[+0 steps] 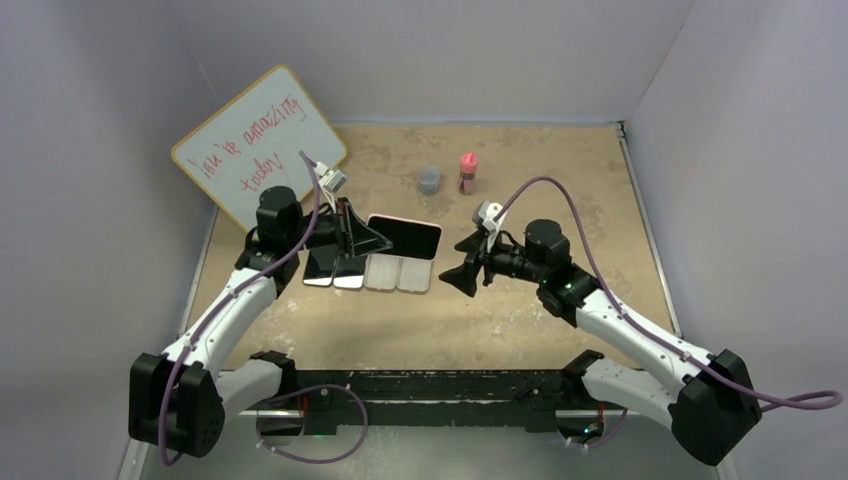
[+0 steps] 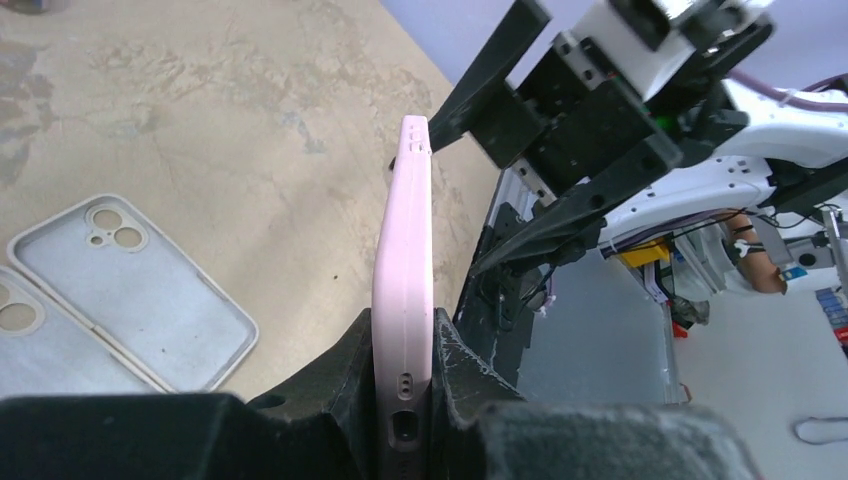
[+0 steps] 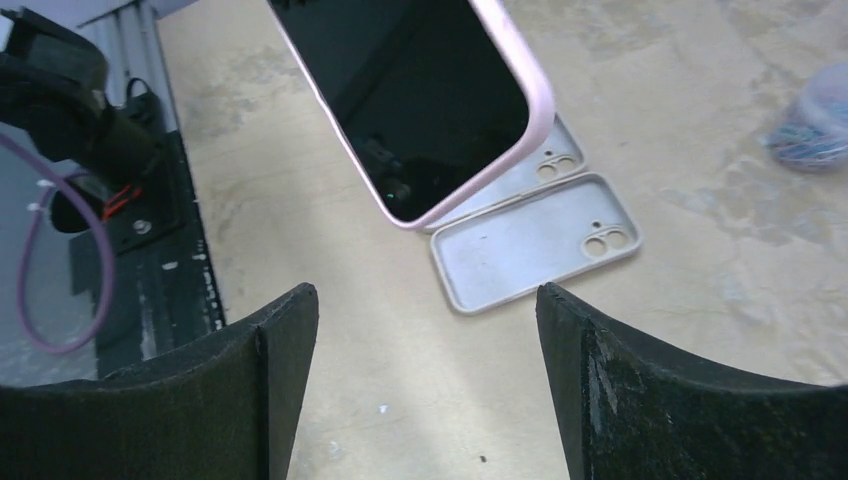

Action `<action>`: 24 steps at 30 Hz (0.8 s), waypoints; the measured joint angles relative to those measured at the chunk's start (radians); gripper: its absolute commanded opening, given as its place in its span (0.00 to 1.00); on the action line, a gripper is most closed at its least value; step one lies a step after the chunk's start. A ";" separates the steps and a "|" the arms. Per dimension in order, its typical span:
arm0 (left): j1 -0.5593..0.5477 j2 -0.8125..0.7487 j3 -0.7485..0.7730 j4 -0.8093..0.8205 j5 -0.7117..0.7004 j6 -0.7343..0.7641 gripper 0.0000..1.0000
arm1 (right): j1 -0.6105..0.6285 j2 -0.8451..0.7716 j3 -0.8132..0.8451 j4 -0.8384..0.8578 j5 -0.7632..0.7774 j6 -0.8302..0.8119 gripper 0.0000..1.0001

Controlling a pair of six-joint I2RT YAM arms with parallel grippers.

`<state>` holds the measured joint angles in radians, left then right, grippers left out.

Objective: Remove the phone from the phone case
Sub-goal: Pick up the phone at the center of the board, then remove the phone case from the phone.

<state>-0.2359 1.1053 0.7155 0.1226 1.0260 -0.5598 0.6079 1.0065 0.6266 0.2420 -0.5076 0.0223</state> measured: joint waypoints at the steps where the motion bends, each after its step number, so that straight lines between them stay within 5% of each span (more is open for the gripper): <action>1: 0.000 -0.015 -0.009 0.024 0.001 -0.010 0.00 | -0.002 -0.002 -0.021 0.021 -0.018 0.021 0.80; 24: 0.000 -0.119 -0.174 0.500 0.063 -0.385 0.00 | -0.007 0.126 -0.099 0.586 -0.349 0.261 0.41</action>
<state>-0.2359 0.9863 0.5415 0.6231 1.0889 -0.9443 0.6010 1.1320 0.5278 0.8284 -0.8566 0.2829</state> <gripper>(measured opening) 0.155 0.440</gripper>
